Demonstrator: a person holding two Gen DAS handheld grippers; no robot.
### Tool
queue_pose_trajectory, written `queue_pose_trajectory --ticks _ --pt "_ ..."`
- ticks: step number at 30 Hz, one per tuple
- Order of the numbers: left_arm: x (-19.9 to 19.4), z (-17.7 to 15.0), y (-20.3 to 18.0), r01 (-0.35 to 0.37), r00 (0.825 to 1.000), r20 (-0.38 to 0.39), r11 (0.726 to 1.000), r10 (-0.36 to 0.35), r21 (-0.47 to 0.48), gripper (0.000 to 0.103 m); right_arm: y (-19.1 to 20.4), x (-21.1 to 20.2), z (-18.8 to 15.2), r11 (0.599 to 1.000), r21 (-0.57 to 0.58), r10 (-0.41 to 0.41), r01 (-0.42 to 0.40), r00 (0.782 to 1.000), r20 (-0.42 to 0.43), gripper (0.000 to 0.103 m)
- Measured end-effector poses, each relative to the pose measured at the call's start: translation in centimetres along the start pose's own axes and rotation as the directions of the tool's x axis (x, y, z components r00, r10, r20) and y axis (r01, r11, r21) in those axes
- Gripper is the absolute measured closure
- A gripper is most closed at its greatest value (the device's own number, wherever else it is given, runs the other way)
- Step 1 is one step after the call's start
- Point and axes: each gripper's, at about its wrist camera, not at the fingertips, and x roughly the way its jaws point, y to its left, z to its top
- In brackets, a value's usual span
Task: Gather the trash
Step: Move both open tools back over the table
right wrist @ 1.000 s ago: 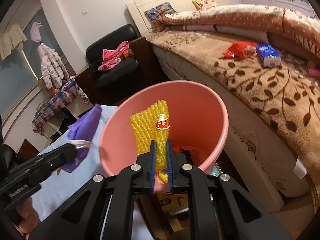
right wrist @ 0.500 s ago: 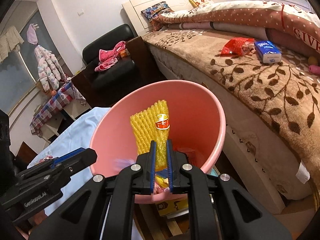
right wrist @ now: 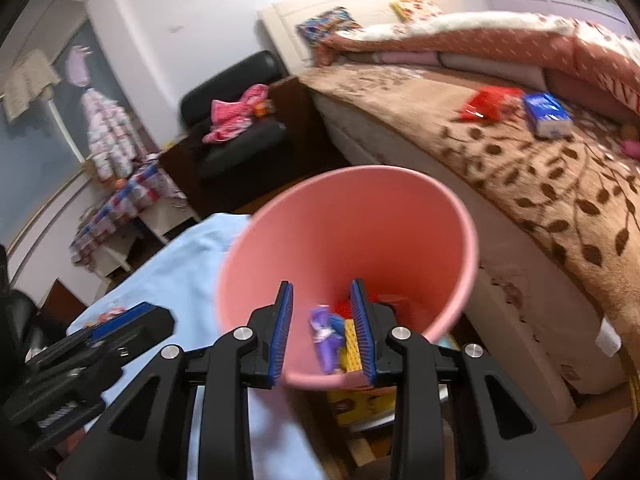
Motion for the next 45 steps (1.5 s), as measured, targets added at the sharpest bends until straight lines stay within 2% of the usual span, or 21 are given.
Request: queue_pose_trajectory --ticks 5,8,15,19,24,29,37,39,42,43,45 --pt "-2.6 -1.3 2.7 -0.067 0.997 0.021 0.997 0.068 -0.047 0.064 5.4 -0.5 -2.0 0.99 -0.118 0.08 -0.081 0.997 -0.013 0.072" --pt "-4.5 -2.8 4.7 -0.139 0.99 0.021 0.988 0.14 -0.064 0.063 7.7 -0.3 -4.0 0.985 -0.124 0.111 -0.117 0.992 -0.056 0.072" --pt "-7.8 -6.9 8.9 -0.249 0.968 0.013 0.962 0.252 -0.114 0.061 11.4 -0.9 -8.0 0.971 -0.205 0.119 -0.124 0.992 -0.04 0.072" --pt "-9.1 -9.6 11.1 -0.337 0.94 0.007 0.931 0.341 -0.141 0.061 12.8 -0.7 -9.6 0.96 -0.234 0.147 -0.157 0.987 -0.062 0.072" --pt "-10.6 -12.4 13.0 -0.44 0.895 0.012 0.886 0.446 -0.149 0.061 14.0 -1.4 -10.5 0.944 -0.303 0.131 -0.127 0.991 -0.007 0.073" --pt "-12.1 -13.6 14.7 -0.459 0.882 0.01 0.861 0.472 -0.218 0.061 13.7 -0.5 -10.6 0.952 -0.283 0.107 -0.117 0.993 -0.053 0.073" --pt "-13.1 -14.1 15.8 -0.45 0.884 0.006 0.853 0.468 -0.263 0.061 11.4 1.4 -9.7 0.983 -0.127 0.11 -0.13 0.982 -0.153 0.073" --pt "-12.9 -14.3 16.3 -0.439 0.891 -0.011 0.856 0.454 -0.274 0.061 11.2 1.6 -9.7 0.985 -0.114 0.11 -0.13 0.98 -0.169 0.073" --pt "-12.3 -14.4 17.5 -0.397 0.914 -0.051 0.861 0.403 -0.319 0.06 11.2 1.7 -9.9 0.984 -0.12 0.108 -0.131 0.977 -0.183 0.073" --pt "-12.2 -14.3 17.8 -0.375 0.924 -0.056 0.863 0.379 -0.34 0.06 11.4 1.8 -9.8 0.984 -0.124 0.105 -0.13 0.976 -0.188 0.073" --pt "-12.3 -13.9 18.4 -0.353 0.931 -0.05 0.861 0.361 -0.367 0.058 11.6 2.1 -9.8 0.983 -0.13 0.103 -0.131 0.973 -0.206 0.073"
